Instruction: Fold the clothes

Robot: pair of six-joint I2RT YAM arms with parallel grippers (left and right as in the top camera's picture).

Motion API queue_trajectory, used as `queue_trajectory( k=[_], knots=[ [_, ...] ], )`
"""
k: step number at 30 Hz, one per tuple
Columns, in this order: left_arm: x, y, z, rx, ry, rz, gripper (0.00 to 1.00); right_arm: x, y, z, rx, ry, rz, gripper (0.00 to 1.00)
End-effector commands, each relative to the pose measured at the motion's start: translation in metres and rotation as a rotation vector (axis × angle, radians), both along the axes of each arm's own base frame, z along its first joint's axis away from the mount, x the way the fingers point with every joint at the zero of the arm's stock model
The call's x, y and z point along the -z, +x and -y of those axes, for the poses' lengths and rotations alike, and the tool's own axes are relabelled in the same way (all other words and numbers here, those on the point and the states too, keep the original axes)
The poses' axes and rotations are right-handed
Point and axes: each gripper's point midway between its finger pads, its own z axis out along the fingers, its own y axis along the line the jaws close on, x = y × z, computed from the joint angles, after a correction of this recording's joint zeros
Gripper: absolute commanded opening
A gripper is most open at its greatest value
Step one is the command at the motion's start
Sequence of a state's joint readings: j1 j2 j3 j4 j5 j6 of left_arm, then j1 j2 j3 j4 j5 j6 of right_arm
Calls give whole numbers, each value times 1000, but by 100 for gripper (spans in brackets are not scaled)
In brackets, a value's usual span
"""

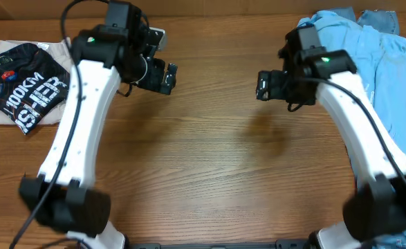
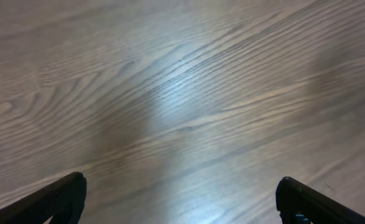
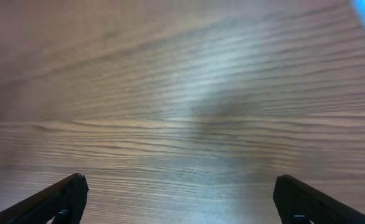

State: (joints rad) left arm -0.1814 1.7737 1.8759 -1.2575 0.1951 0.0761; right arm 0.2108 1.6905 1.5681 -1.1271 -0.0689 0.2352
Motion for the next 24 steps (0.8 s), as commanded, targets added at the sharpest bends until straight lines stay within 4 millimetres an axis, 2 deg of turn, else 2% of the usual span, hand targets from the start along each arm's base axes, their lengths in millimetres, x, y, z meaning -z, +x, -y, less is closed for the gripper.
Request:
queue_trajectory(
  k=[1,5,10,14,18,24],
  knots=[
    [-55,-29,-3,-11,-52,126,100,-50,-20,9,48,-17,146,100],
    [-75,-61,-15,-28,-42,236,100,-66,-53,7,27,-19,255,100],
    [-70,-102,-29,-53,-38,399,100,-66,-94,-2,-20,46,431,100],
    [-67,-129,-51,-131,-8,576,100,-64,-113,13,15,49,599,100],
    [-70,-144,-60,-161,-9,689,100,-48,-128,19,14,50,599,100],
    [-36,-174,-65,-152,27,549,100,-13,-153,28,-2,-15,432,100]
  ],
)
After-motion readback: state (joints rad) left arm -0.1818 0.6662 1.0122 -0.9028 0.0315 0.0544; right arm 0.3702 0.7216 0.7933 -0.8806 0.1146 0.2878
